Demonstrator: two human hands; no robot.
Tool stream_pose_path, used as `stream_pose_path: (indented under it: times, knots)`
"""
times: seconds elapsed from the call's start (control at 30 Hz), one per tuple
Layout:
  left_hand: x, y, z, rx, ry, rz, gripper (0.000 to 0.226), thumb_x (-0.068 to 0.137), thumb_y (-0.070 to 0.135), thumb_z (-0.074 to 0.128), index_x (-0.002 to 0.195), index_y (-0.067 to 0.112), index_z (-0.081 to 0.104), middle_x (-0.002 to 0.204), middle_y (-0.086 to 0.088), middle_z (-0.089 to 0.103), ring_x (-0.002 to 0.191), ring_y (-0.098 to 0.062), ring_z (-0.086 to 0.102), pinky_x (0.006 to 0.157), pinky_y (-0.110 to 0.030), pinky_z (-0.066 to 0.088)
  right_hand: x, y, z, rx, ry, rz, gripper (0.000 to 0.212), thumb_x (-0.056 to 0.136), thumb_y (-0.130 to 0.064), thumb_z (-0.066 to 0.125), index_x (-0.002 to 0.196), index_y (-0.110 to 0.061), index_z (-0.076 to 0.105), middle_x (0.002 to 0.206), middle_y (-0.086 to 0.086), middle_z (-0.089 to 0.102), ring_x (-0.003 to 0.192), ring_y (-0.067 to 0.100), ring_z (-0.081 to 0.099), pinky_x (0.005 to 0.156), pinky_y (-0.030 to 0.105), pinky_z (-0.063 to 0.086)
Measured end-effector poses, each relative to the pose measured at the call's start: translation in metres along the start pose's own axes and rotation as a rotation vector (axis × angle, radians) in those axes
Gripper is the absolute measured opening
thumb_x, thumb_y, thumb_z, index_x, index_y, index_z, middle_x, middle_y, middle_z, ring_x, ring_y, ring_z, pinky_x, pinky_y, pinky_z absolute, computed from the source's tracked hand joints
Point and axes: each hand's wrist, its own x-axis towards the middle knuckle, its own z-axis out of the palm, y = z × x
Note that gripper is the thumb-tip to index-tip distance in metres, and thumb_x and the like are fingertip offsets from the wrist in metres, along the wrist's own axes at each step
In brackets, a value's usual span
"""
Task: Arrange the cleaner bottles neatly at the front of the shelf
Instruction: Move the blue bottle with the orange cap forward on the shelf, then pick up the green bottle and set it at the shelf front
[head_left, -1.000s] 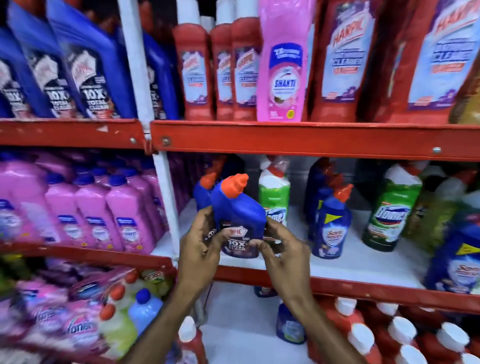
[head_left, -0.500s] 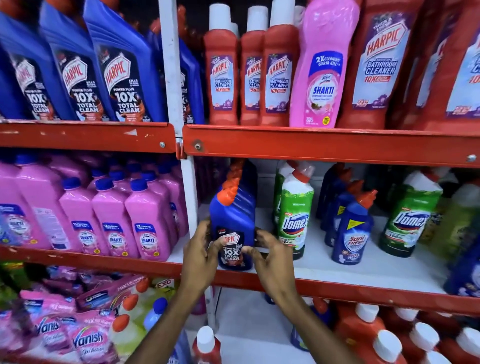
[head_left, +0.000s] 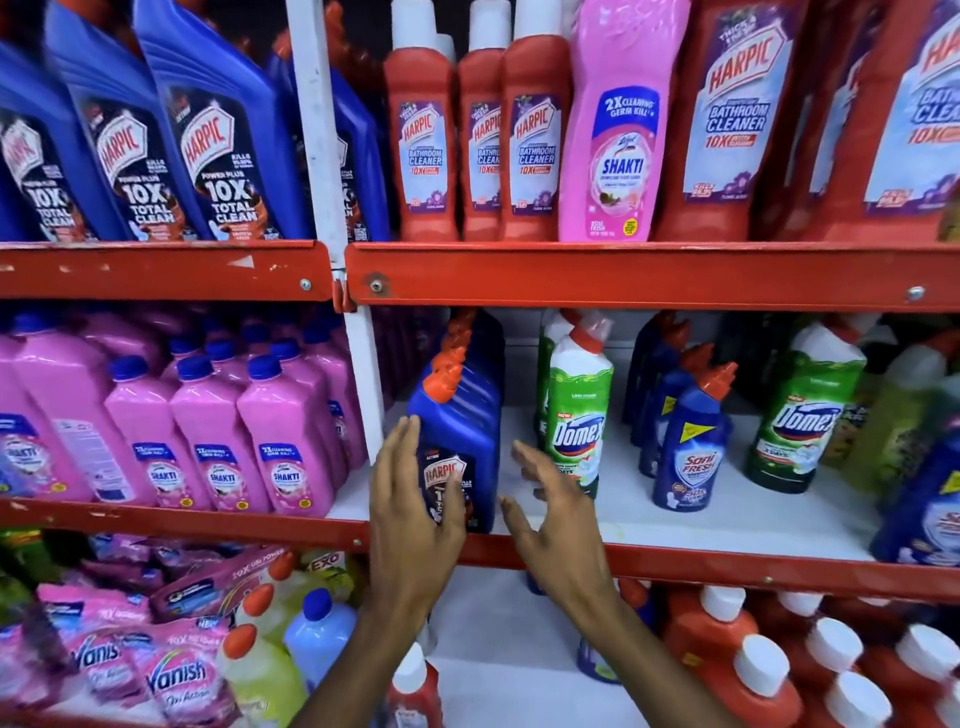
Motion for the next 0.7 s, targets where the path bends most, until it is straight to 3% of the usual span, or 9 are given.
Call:
stream_pose_path:
  times: [0.13, 0.27, 0.43, 0.6, 0.7]
  knots:
    - [-0.012, 0.030, 0.014, 0.168, 0.038, 0.287, 0.065, 0.093, 0.032, 0.059, 0.152, 0.015, 0.039, 0.161, -0.014, 0.040, 0.149, -0.034, 0.040, 0.119, -0.057, 0.036, -0.013, 0.005, -0.039, -0.196, 0.120, -0.132, 0.063, 0.089, -0.022, 0.064, 0.148, -0.023, 0.041, 0.146, -0.005, 0.052, 0.131, 0.010, 0.045, 0.110, 0.009, 0.029]
    - [-0.023, 0.062, 0.042, 0.245, -0.047, 0.434, 0.063, 0.092, 0.034, 0.057, 0.152, 0.017, 0.042, 0.163, -0.014, 0.037, 0.155, -0.035, 0.030, 0.120, -0.063, 0.030, -0.020, 0.019, -0.082, -0.369, 0.194, -0.161, 0.063, 0.089, -0.018, 0.063, 0.148, -0.016, 0.042, 0.157, 0.002, 0.041, 0.141, 0.023, 0.041, 0.120, 0.034, 0.029]
    - [-0.035, 0.099, 0.089, 0.175, -0.116, 0.534, 0.043, 0.092, 0.031, 0.058, 0.133, 0.019, 0.064, 0.161, -0.014, 0.042, 0.154, -0.035, 0.030, 0.120, -0.063, 0.030, -0.027, 0.050, -0.133, -0.426, 0.268, -0.114, 0.063, 0.087, -0.017, 0.063, 0.147, -0.018, 0.044, 0.157, 0.004, 0.041, 0.144, 0.026, 0.038, 0.118, 0.041, 0.034]
    - [-0.046, 0.138, 0.132, 0.016, -0.194, 0.577, 0.038, 0.093, 0.023, 0.058, 0.129, 0.014, 0.067, 0.151, -0.010, 0.056, 0.143, -0.029, 0.050, 0.117, -0.053, 0.041, -0.033, 0.077, -0.174, -0.410, 0.350, -0.005, 0.058, 0.091, -0.017, 0.059, 0.147, -0.017, 0.044, 0.157, 0.002, 0.041, 0.145, 0.021, 0.036, 0.120, 0.032, 0.028]
    - [-0.051, 0.167, 0.159, -0.153, -0.296, 0.459, 0.037, 0.093, 0.016, 0.057, 0.128, 0.011, 0.068, 0.140, -0.006, 0.066, 0.131, -0.019, 0.060, 0.112, -0.039, 0.048, -0.026, 0.092, -0.192, -0.293, 0.426, 0.092, 0.058, 0.092, -0.010, 0.061, 0.147, -0.014, 0.044, 0.155, 0.003, 0.045, 0.143, 0.018, 0.039, 0.118, 0.017, 0.023]
